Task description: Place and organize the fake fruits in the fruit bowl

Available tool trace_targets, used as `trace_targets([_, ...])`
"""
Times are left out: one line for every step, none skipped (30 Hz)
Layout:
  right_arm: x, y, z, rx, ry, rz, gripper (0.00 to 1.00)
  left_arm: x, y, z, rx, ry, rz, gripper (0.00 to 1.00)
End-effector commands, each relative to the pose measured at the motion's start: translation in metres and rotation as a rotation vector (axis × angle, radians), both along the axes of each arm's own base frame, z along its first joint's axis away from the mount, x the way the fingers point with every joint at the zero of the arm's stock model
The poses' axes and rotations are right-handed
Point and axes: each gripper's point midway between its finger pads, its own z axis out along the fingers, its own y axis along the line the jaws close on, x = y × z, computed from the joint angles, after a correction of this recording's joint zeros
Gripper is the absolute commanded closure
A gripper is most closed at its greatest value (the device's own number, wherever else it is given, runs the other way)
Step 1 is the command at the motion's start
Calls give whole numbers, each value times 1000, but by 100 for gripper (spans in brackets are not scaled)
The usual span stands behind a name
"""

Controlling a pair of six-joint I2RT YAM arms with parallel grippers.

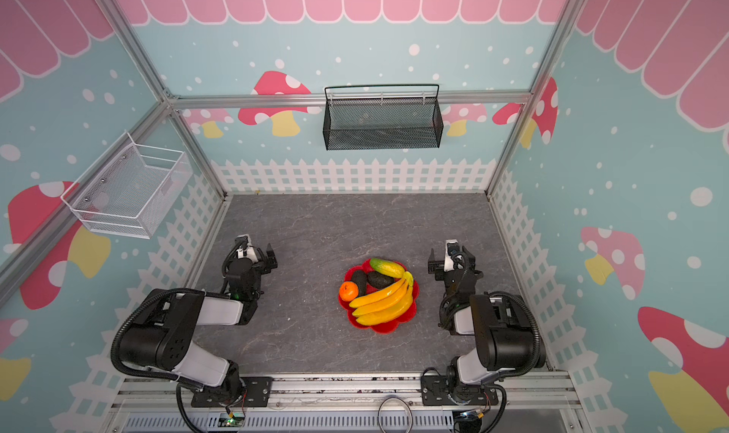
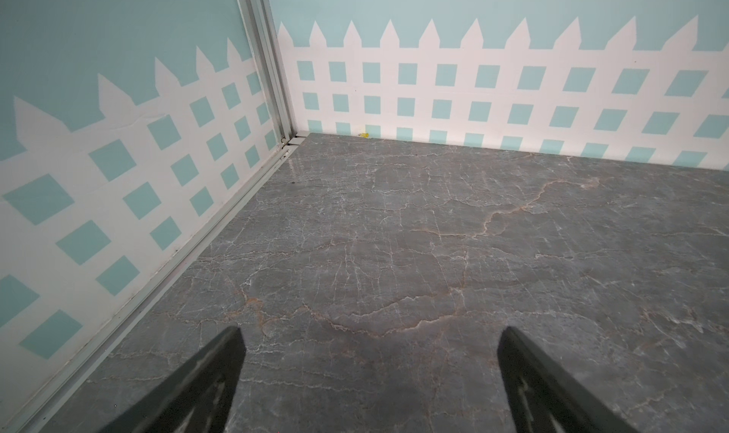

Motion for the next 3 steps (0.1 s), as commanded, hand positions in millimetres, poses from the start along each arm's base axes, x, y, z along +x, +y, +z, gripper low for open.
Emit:
trace_targets([0,0,-1,-28,5,1,2,3,4,4,-4,-5,14,0])
trace_targets([0,0,-1,-28,4,1,2,3,4,5,-3,-8,14,0])
trace_targets([0,1,-1,-28,5,2,2,3,4,5,-3,-10,13,0])
